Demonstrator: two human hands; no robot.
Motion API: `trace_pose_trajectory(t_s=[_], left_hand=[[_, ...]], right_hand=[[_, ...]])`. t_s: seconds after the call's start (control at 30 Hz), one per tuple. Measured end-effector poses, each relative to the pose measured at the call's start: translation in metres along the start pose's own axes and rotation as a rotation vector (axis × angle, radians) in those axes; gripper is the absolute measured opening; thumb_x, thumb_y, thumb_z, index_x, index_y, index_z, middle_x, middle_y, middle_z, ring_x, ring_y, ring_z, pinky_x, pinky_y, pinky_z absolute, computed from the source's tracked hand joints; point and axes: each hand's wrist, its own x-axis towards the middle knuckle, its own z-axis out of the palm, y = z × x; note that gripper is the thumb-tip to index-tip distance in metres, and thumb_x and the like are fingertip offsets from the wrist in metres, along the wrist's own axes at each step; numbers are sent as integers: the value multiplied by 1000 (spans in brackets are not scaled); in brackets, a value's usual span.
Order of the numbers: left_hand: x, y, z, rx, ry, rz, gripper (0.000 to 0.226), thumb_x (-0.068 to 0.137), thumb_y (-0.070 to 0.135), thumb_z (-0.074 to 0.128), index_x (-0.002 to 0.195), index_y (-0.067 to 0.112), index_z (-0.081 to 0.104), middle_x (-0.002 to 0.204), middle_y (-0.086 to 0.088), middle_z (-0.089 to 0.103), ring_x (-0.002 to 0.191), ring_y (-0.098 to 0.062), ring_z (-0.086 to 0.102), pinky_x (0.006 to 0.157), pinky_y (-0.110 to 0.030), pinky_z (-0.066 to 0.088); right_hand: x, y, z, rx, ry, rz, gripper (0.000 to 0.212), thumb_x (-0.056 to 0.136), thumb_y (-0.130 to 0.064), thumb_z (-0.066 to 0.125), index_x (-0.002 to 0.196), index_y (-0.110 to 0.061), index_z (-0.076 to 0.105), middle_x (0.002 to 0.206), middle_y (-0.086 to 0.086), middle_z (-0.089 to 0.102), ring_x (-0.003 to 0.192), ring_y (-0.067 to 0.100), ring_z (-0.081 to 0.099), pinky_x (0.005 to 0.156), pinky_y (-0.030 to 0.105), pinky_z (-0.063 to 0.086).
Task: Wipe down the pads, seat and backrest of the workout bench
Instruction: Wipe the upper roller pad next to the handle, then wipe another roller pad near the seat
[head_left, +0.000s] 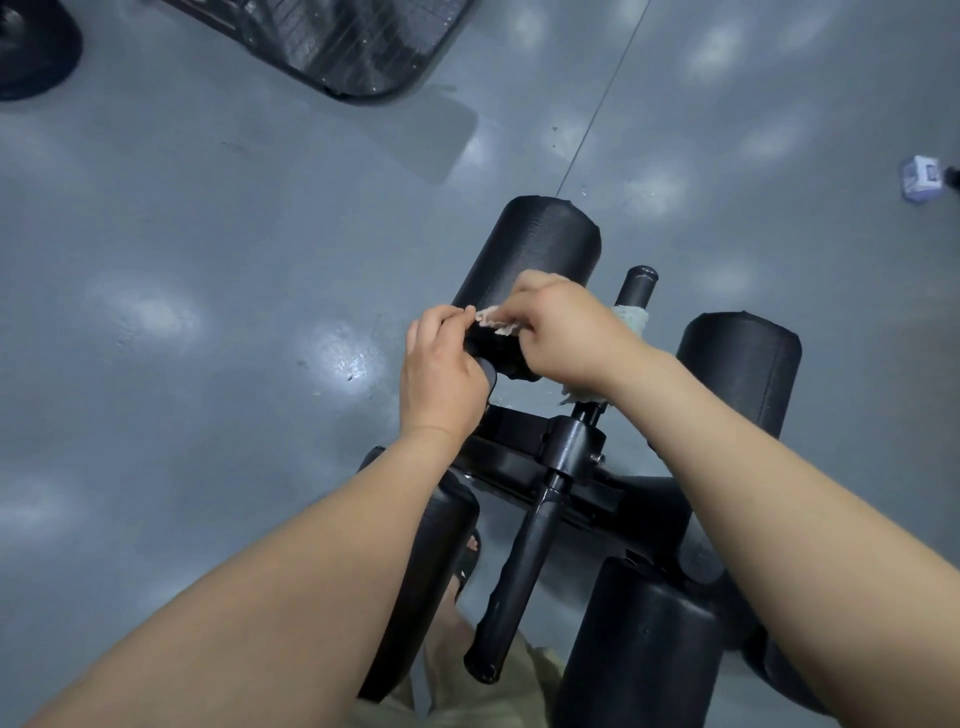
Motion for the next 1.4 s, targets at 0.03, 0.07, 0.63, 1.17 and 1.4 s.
trace_pose_trajectory(t_s=[0.03,0.07,0.63,1.17,1.4], left_hand=[[0,1,0,4,-5,-23,53,82,-2,38,126,10,65,125,1,56,120,-18,45,95,-23,40],[0,1,0,14,-14,-61,55,83,-5,39,130,11,63,128,1,55,123,-17,42,96,-20,38],[2,2,4,53,-38,-186,57,87,-5,38,139,10,56,136,-8,53,130,-27,40,106,-21,27],[-42,59,-72,-249,42,-292,29,90,5,50,113,22,56,108,4,63,91,-2,57,78,-7,41],[-122,103,-127,-433,-233,-50,37,89,17,73,112,40,56,104,10,66,91,0,64,82,-20,52]], right_hand=[[-1,-1,-4,24,-13,-11,46,80,2,48,109,-18,77,100,3,62,95,25,58,86,33,49],[2,0,-8,34,-12,-14,41,82,1,49,107,-17,77,100,3,62,95,24,60,86,34,50],[0,-4,10,-83,97,131,42,88,-3,52,121,-20,71,110,2,55,92,25,42,83,39,51],[-75,-41,-28,787,336,337,8,92,-29,67,91,-25,61,82,-12,69,73,3,62,68,21,48],[-150,-96,-32,1027,368,336,14,99,-23,60,102,-11,56,75,-1,68,62,7,62,57,25,52]])
